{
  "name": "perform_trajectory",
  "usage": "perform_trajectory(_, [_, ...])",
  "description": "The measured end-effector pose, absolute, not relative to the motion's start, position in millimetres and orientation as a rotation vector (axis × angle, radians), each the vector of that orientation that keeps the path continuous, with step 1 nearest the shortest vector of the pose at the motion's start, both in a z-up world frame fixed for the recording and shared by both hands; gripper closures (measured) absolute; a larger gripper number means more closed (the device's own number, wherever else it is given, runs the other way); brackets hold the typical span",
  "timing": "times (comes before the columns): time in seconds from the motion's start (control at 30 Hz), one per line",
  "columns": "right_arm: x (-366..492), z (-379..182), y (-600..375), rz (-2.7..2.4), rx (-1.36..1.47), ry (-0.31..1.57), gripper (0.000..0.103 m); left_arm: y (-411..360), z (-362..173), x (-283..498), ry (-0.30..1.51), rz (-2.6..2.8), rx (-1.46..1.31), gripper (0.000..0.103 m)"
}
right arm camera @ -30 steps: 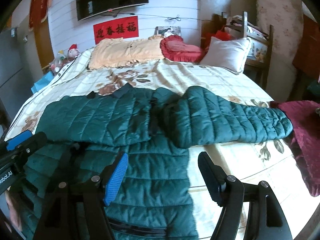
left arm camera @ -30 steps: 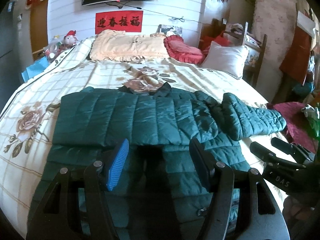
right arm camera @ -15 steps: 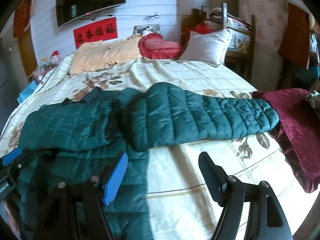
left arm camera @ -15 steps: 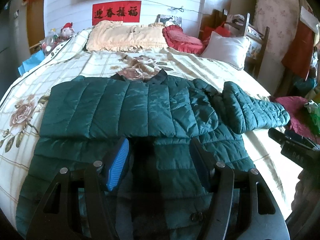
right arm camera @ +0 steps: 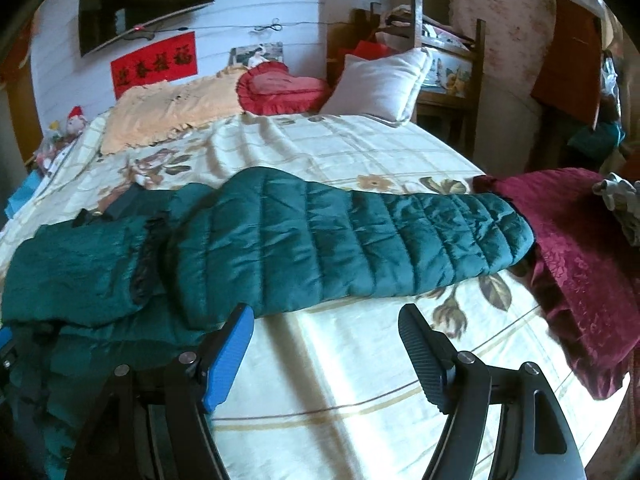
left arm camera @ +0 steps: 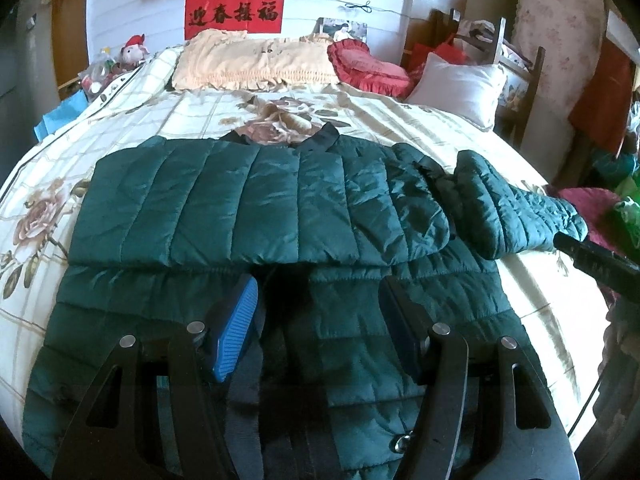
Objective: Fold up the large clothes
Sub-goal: 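Move the right gripper to the other sleeve cuff and grasp it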
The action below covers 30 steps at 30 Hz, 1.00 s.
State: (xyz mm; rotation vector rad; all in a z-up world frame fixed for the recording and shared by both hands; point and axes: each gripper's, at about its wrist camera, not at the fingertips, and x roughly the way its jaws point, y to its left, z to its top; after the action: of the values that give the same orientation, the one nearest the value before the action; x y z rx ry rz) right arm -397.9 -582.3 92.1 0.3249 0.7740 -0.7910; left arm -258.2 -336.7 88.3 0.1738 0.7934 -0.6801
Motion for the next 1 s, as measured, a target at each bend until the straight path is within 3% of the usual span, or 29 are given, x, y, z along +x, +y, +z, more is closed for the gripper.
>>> perform_trajectory(0.37, [-409.6, 79.9, -643.9, -0.905, 0.341, 0.785, 0.030, -334.7, 74.0, -252.2, 0.829, -0.675, 0.174, 0.040])
perform_trajectory(1.0, [-466.7, 41.1, -779.8, -1.156, 0.691, 0.733, 0.030, -334.7, 56.3, -243.4, 0.897, -0.685, 0.165, 0.040])
